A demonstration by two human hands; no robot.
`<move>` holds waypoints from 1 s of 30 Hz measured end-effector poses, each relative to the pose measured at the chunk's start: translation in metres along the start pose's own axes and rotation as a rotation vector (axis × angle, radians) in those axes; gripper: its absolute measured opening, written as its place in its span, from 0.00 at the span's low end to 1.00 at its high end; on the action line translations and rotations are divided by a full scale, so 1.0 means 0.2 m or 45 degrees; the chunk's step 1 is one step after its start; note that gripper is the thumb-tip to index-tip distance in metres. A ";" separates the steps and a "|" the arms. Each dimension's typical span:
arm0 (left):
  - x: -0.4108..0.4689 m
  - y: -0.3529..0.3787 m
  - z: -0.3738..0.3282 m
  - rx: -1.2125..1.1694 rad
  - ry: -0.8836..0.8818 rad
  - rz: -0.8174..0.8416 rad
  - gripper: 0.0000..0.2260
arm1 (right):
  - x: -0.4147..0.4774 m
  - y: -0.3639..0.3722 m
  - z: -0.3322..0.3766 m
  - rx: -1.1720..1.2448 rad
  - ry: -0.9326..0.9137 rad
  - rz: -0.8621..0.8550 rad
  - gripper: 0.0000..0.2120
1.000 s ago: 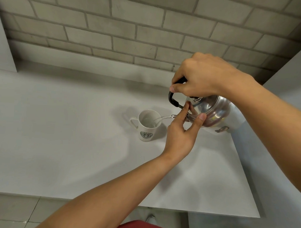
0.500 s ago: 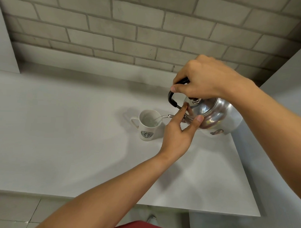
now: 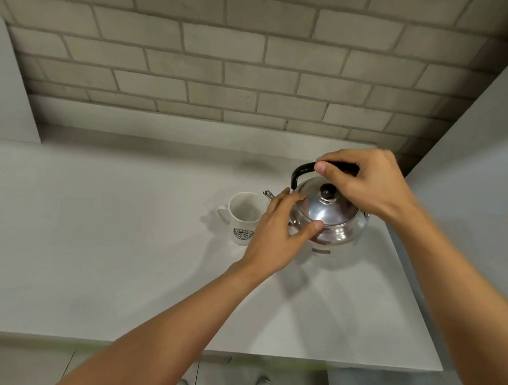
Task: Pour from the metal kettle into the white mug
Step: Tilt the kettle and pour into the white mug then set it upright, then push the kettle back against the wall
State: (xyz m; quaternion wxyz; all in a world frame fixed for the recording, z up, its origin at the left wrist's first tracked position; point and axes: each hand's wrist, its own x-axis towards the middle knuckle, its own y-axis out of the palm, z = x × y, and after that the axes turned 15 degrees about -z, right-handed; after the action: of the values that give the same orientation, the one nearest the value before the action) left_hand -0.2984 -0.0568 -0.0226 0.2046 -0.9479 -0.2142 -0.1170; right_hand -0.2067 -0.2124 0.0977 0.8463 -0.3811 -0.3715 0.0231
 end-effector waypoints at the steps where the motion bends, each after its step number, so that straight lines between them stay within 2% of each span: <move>1: 0.00 0.00 0.00 -0.013 -0.018 -0.033 0.22 | -0.02 0.00 -0.03 0.040 0.052 -0.030 0.12; 4: 0.03 -0.01 -0.02 -0.010 -0.056 -0.139 0.15 | -0.08 -0.01 -0.11 0.194 0.181 -0.111 0.09; 7: 0.09 -0.01 -0.07 0.065 0.038 -0.125 0.17 | -0.12 0.00 -0.17 0.300 0.242 -0.129 0.04; 10: 0.14 0.02 -0.10 0.177 0.161 -0.072 0.14 | -0.15 0.00 -0.23 0.351 0.261 -0.151 0.03; 15: 0.18 0.10 -0.13 0.229 0.136 -0.074 0.14 | -0.16 0.01 -0.35 0.452 0.321 -0.148 0.03; 17: 0.21 0.14 -0.14 0.263 0.116 -0.108 0.13 | -0.15 0.01 -0.40 0.474 0.339 -0.103 0.07; 20: 0.28 0.17 -0.14 0.319 0.107 -0.149 0.13 | -0.13 0.00 -0.48 0.518 0.357 -0.046 0.18; 22: 0.34 0.17 -0.14 0.341 0.104 -0.186 0.14 | -0.11 0.00 -0.55 0.522 0.409 -0.068 0.20; 24: 0.41 0.16 -0.13 0.345 0.100 -0.231 0.13 | -0.10 0.02 -0.61 0.518 0.508 -0.069 0.19; 27: 0.54 0.14 -0.10 0.335 0.086 -0.270 0.11 | -0.09 0.08 -0.68 0.467 0.486 -0.040 0.10; 30: 0.69 0.12 -0.06 0.352 0.116 -0.241 0.11 | 0.01 0.17 -0.70 0.471 0.500 -0.037 0.09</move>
State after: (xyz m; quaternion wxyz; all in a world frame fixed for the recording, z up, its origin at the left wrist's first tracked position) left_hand -0.1682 -0.0322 0.0233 0.3307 -0.8800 -0.3072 -0.1480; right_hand -0.1061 -0.2758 0.0155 0.9577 -0.2117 -0.1950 0.0040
